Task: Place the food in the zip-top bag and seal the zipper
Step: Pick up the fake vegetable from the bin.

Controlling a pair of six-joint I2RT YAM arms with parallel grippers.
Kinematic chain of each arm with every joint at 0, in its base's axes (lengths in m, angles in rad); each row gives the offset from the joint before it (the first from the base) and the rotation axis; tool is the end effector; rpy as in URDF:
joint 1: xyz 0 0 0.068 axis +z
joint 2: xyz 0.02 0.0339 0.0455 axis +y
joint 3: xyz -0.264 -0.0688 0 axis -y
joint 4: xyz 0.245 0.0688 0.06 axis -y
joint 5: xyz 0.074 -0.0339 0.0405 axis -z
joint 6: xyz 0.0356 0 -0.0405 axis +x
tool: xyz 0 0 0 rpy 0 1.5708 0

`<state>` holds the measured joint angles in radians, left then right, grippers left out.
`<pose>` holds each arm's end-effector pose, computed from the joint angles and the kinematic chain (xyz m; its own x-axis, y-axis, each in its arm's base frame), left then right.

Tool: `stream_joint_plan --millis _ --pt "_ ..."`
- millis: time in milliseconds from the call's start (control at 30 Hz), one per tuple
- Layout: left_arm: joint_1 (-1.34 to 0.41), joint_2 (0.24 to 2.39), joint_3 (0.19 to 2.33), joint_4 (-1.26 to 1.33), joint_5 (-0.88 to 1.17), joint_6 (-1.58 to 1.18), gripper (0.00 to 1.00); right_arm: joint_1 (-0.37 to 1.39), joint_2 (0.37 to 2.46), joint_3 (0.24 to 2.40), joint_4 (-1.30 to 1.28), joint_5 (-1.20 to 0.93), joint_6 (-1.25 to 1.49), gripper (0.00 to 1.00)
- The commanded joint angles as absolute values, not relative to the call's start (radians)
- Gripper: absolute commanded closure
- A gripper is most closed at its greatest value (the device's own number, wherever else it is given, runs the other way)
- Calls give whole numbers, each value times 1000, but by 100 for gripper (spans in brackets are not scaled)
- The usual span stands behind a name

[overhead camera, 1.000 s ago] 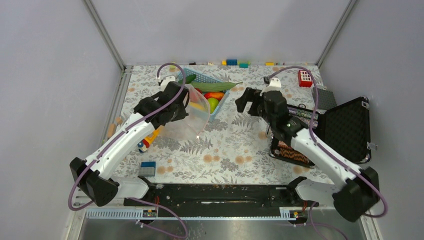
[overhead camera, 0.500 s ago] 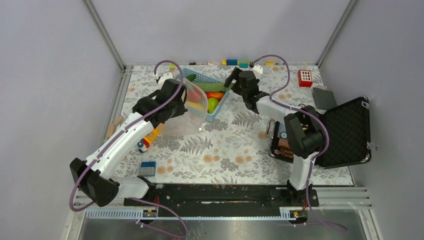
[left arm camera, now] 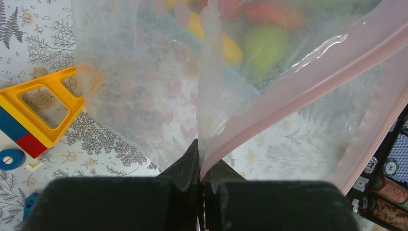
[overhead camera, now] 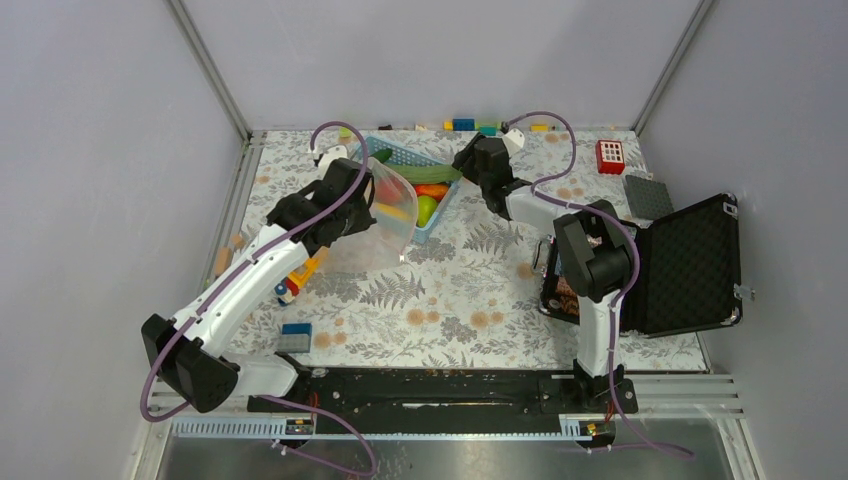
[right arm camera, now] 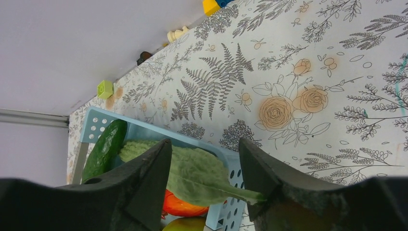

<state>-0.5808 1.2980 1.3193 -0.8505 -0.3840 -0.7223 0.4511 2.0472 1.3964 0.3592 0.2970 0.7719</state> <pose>0.2287 -0.1342 0.3540 -0.6590 -0.3007 -0.6894 -0.1846 0.9532 -0.2393 0.4328 0.1981 0.2164 -0.3002 0.5957 -0.7450 0.0625 0.7917 0.6078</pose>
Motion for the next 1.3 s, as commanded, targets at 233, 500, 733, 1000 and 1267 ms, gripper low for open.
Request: stream_joint_plan --millis 233,500,733,1000,1267 --pt "-574 1280 1301 -797 -368 -729 100 440 2051 1435 405 278 813 65" --pt "-575 1268 1272 -788 -348 -736 100 440 1938 1351 454 264 795 100" --pt "-574 1277 1275 -785 -330 -748 100 442 1723 1270 484 185 697 100" --pt "-574 1279 1279 -786 -302 -770 100 442 1441 1168 486 123 617 100" --pt "-575 1304 1297 -812 -272 -775 100 442 1184 1125 441 28 553 100"
